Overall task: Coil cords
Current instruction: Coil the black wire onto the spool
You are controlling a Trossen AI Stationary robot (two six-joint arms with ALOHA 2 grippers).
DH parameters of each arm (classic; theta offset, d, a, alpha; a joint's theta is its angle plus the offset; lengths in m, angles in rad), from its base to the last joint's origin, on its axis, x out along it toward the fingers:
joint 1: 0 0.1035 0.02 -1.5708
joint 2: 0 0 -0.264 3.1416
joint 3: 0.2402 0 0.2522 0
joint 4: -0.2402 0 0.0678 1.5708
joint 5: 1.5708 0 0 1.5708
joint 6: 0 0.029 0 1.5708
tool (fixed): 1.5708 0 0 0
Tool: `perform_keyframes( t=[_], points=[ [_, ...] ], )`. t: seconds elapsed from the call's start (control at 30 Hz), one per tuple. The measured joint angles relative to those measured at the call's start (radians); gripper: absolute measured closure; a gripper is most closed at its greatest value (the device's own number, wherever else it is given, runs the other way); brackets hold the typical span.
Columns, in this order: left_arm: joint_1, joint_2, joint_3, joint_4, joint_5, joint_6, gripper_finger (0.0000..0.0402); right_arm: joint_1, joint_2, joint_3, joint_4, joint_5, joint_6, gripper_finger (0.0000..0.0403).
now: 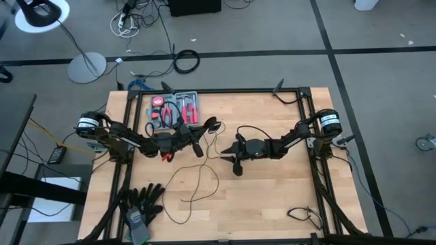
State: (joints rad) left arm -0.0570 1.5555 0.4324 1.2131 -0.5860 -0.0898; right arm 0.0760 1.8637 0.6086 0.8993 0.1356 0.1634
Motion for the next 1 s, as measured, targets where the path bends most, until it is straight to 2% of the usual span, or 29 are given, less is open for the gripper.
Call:
perform_keyframes(
  t=[0.13,0.23,0.47,0.57,0.77,0.83,1.0],
  points=[
    [0.000,0.000,0.017,-0.001,0.000,0.001,0.0401,-0.015,0.000,0.020,-0.030,0.007,-0.009,0.0291],
    [0.000,0.000,0.031,-0.021,0.004,0.007,0.0401,-0.025,0.000,0.071,-0.130,0.008,-0.021,0.0291],
    [0.000,0.000,0.036,-0.029,0.008,0.010,0.0401,-0.029,0.000,0.138,-0.209,0.078,-0.081,0.0294],
    [0.000,0.000,0.036,-0.031,0.009,0.011,0.0401,-0.030,0.000,0.138,-0.226,0.066,-0.079,0.0312],
    [0.000,0.000,0.036,-0.031,0.011,0.011,0.0401,-0.030,0.000,0.138,-0.290,0.046,-0.029,0.0387],
    [0.000,0.000,0.036,-0.031,0.012,0.011,0.0401,-0.030,0.000,0.138,-0.291,0.053,-0.028,0.0395],
    [-0.005,0.000,0.036,-0.050,0.016,0.010,0.0401,-0.025,-0.020,0.138,-0.333,0.197,-0.025,0.0399]
  ],
)
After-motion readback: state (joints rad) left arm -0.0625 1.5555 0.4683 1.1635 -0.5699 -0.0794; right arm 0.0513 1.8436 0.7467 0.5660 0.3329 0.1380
